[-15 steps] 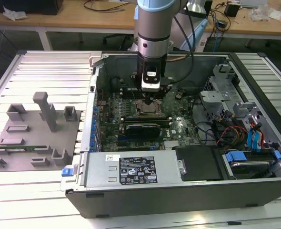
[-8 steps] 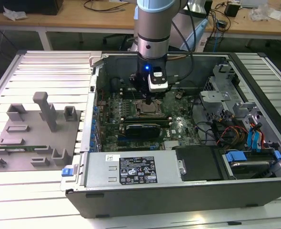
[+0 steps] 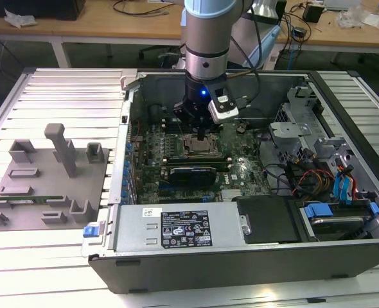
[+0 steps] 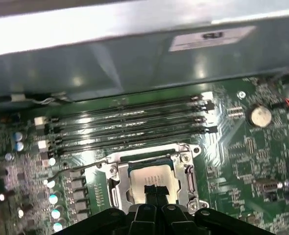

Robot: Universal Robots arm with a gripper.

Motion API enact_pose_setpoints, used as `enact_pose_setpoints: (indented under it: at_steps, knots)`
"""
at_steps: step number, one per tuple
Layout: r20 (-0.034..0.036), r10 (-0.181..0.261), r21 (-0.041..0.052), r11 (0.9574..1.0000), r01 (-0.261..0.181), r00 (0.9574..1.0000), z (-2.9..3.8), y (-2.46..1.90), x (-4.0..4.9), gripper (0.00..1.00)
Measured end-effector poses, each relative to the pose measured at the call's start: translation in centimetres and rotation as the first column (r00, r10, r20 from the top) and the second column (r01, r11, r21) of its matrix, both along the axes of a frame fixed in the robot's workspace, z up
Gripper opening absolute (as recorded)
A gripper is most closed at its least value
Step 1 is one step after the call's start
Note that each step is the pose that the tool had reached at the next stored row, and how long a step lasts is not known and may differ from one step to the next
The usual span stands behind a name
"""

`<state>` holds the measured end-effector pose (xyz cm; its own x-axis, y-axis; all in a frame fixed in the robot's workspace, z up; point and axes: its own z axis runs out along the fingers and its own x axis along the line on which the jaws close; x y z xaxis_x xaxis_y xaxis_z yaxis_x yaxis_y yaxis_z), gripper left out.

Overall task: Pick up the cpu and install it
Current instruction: 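Close the cpu cover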

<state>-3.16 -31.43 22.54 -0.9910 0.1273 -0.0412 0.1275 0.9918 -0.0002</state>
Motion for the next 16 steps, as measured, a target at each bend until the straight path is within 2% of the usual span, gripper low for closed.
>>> enact_pose_setpoints:
  at_steps: [2,3,4,6,8,10,11,13,16]
  knots:
    - [0.0000,0.048,0.0001,0.9989,-0.048,0.9989,-0.02,0.00,0.00,0.11]
    - [0.0000,0.079,0.0002,0.9968,-0.079,0.9968,-0.04,0.00,0.00,0.11]
    - [0.0001,0.122,0.0002,0.9925,-0.122,0.9925,-0.09,0.00,0.00,0.11]
    - [-0.0001,0.160,0.0000,0.9871,-0.160,0.9871,-0.15,-0.01,0.00,0.11]
    - [0.0000,0.178,0.0000,0.9840,-0.178,0.9840,-0.23,-0.22,0.00,0.11]
    - [0.0000,0.182,0.0001,0.9834,-0.182,0.9834,-0.27,-0.87,0.00,0.11]
    - [0.0000,0.182,0.0001,0.9833,-0.182,0.9833,-0.27,-1.03,-0.01,0.11]
    - [0.0002,0.182,0.0001,0.9833,-0.182,0.9833,-0.28,-1.18,-0.11,0.11]
    - [0.0015,0.183,0.0000,0.9832,-0.183,0.9832,-0.35,-1.19,-0.84,0.11]
